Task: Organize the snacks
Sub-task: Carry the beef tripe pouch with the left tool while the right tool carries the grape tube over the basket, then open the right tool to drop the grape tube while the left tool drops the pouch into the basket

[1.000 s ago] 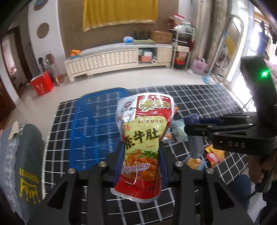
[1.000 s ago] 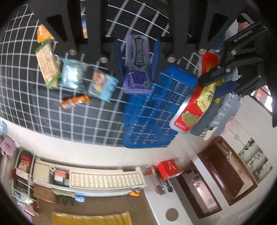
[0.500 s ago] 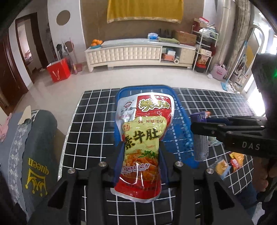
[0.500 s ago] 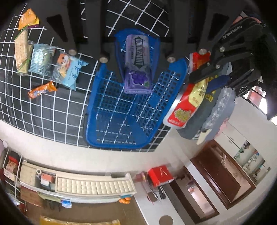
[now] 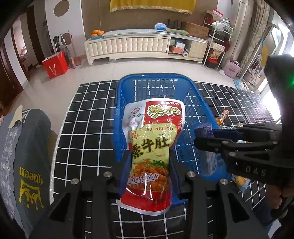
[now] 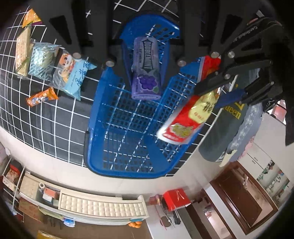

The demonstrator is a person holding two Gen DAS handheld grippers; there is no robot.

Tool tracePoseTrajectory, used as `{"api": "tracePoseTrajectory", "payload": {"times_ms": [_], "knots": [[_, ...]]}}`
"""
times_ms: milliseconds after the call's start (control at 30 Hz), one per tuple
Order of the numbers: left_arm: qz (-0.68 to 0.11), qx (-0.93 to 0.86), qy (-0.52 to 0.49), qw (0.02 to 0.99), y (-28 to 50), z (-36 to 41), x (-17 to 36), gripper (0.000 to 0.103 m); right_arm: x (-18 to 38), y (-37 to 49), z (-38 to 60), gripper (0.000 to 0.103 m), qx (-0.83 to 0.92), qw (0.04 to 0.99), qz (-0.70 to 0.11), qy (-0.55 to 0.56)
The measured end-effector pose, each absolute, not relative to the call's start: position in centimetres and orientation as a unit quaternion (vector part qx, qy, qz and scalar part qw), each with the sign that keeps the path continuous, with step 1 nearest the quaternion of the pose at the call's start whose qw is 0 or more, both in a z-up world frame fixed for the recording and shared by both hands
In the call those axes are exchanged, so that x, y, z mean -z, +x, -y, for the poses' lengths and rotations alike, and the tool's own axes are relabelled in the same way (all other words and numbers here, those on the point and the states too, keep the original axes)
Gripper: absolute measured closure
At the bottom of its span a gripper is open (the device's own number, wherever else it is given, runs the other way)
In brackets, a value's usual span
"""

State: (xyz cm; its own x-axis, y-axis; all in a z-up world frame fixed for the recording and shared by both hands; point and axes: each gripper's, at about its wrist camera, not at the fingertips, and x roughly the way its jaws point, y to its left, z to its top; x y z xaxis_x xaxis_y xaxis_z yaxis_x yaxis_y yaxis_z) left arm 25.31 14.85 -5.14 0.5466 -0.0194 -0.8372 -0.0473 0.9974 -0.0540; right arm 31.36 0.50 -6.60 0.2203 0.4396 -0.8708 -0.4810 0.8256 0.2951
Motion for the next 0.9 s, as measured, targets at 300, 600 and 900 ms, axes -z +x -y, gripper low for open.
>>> {"api": "tracePoseTrajectory", "payload": {"times_ms": [300, 600, 900], "knots": [[-0.487, -0.001, -0.036, 0.872, 26.3, -14.6, 7.2, 0.059, 7.6, 31.3, -1.0, 0.068, -0.284, 0.772, -0.567, -0.039], [-0.492, -0.011, -0.044, 0.869, 25.2, -15.6, 6.7, 0.056, 5.4, 29.5, -1.1, 0.037, -0.269, 0.794, -0.541, -0.073], [-0.467, -0.01, -0.042, 0.883, 21.6, -14.9, 3.2, 0.041, 1.2, 26.0, 3.6, 0.029, -0.248, 0.818, -0.517, -0.036]]}}
